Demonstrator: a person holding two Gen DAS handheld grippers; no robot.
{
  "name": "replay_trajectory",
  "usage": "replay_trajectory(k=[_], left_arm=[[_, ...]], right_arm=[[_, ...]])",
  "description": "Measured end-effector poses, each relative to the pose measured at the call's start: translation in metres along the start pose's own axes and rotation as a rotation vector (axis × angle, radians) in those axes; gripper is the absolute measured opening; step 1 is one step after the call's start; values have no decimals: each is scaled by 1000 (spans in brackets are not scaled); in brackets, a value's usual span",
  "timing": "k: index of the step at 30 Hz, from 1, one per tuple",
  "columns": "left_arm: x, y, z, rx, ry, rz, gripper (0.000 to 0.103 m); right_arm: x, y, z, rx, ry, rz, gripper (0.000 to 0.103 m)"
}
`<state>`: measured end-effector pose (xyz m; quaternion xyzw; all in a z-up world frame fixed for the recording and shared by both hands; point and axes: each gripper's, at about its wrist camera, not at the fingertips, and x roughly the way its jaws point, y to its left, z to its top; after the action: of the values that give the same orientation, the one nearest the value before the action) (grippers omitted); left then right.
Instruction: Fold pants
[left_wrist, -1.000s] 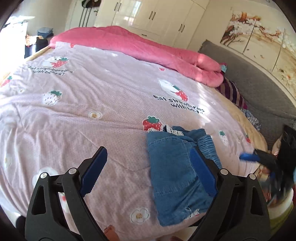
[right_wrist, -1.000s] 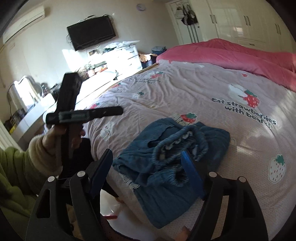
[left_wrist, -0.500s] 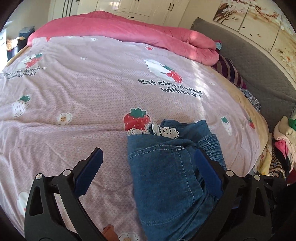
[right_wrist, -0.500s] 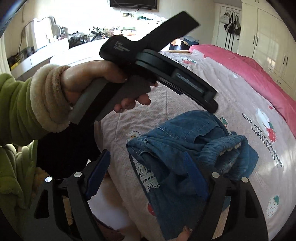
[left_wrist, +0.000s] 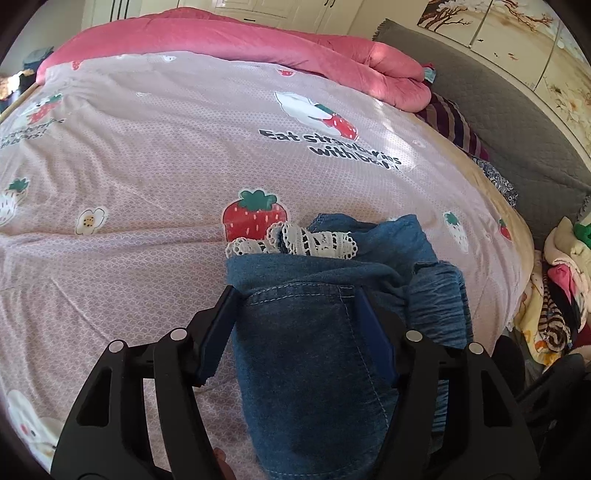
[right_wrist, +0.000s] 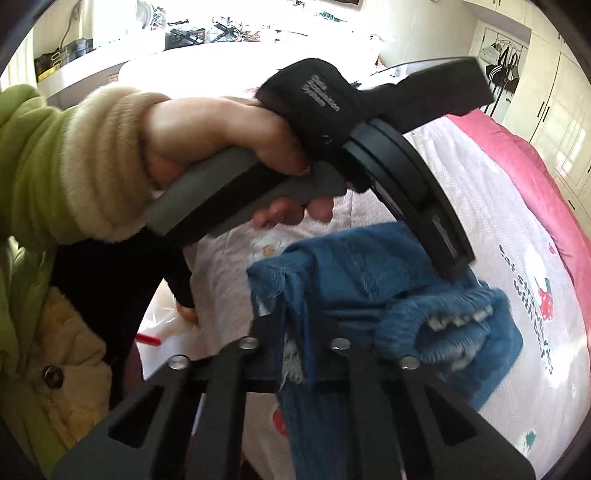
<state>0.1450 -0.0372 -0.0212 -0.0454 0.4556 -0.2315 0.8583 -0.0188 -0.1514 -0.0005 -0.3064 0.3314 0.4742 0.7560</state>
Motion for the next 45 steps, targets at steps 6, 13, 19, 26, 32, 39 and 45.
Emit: replay_trajectory(k=[6,13,19,26,32,39,45], left_arm=[[1,-4,-2,17,-16,-16,59],[2,-1,-2,15,-19,-31,59],[2,2,-3,17,-22,-44,59],[1,2,-5,34,-28,-41,59],[0,-1,-5,48,-30,-37,62],[1,-2,-5,52,-31,-35,63],[2,-3,-5,56,-31,-28,64]], right_arm=[[3,-1,-12,46,14,-8,5],[-20,13,18,-33,-108,-40,20],[11,34,38,-209,-44,-78,20],[49,47,47,-327,28,-115,48],[63,37,42,-227,60,-22,23],[50,33,30,-139,19,39,14],[55,22,14,-17,-18,78,14]])
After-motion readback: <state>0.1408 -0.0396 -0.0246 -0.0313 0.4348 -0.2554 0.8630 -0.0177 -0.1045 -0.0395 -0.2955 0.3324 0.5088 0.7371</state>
